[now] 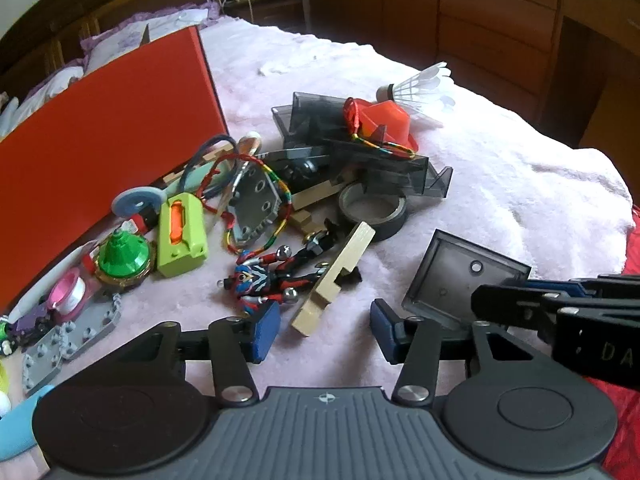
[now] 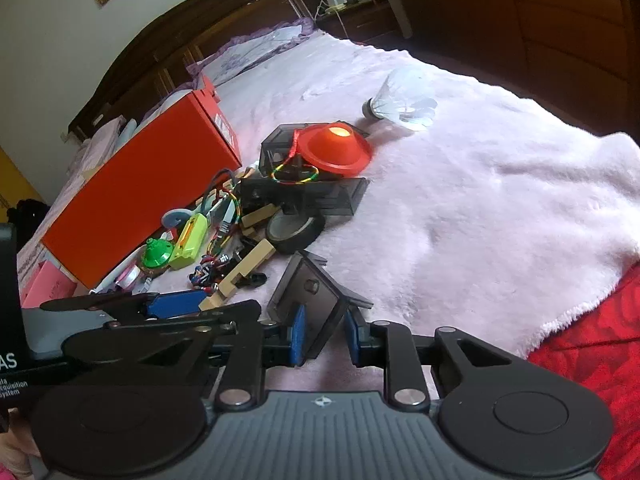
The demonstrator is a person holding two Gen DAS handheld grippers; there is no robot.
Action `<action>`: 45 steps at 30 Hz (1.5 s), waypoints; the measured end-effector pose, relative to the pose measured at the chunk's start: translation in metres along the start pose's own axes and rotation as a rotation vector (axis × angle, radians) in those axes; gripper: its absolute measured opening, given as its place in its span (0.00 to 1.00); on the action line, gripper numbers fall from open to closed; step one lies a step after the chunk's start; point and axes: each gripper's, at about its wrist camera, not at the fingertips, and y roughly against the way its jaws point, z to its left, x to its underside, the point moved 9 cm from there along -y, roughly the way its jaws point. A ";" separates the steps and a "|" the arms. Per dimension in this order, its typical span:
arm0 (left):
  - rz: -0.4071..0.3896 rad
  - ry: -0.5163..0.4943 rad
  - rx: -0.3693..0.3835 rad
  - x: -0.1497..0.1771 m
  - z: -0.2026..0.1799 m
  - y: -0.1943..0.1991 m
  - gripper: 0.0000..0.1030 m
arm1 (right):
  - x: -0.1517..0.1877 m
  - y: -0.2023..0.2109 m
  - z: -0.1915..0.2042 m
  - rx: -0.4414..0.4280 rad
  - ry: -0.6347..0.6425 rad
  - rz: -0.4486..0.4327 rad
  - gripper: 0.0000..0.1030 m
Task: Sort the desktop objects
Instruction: 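Grasp the wooden stick with the left gripper while the right grasps the grey tray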
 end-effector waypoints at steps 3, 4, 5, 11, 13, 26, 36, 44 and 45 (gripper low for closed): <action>-0.010 -0.025 -0.013 0.002 -0.003 0.002 0.36 | 0.002 -0.002 -0.004 -0.009 -0.018 0.002 0.24; -0.011 -0.030 -0.017 0.003 -0.004 0.003 0.32 | 0.003 -0.003 -0.004 -0.013 -0.023 0.001 0.24; -0.011 -0.027 -0.016 0.003 -0.004 0.003 0.30 | 0.003 -0.004 -0.005 -0.016 -0.028 -0.001 0.25; -0.004 -0.027 -0.002 0.001 -0.006 0.005 0.25 | -0.002 -0.010 0.001 -0.041 -0.015 -0.017 0.25; -0.006 -0.044 0.005 0.002 -0.010 0.008 0.26 | -0.002 -0.012 0.003 -0.049 -0.018 -0.017 0.25; -0.013 -0.069 0.018 0.002 -0.020 0.009 0.17 | -0.001 -0.012 0.003 -0.057 -0.014 -0.031 0.20; 0.013 -0.053 0.024 0.005 -0.017 0.004 0.32 | 0.001 -0.013 -0.001 -0.061 -0.055 -0.010 0.22; -0.006 -0.075 0.027 0.007 -0.020 0.003 0.35 | 0.003 -0.017 0.003 -0.056 -0.031 -0.008 0.31; -0.008 -0.074 0.027 0.008 -0.020 0.005 0.34 | 0.003 -0.017 0.003 -0.050 -0.021 -0.008 0.30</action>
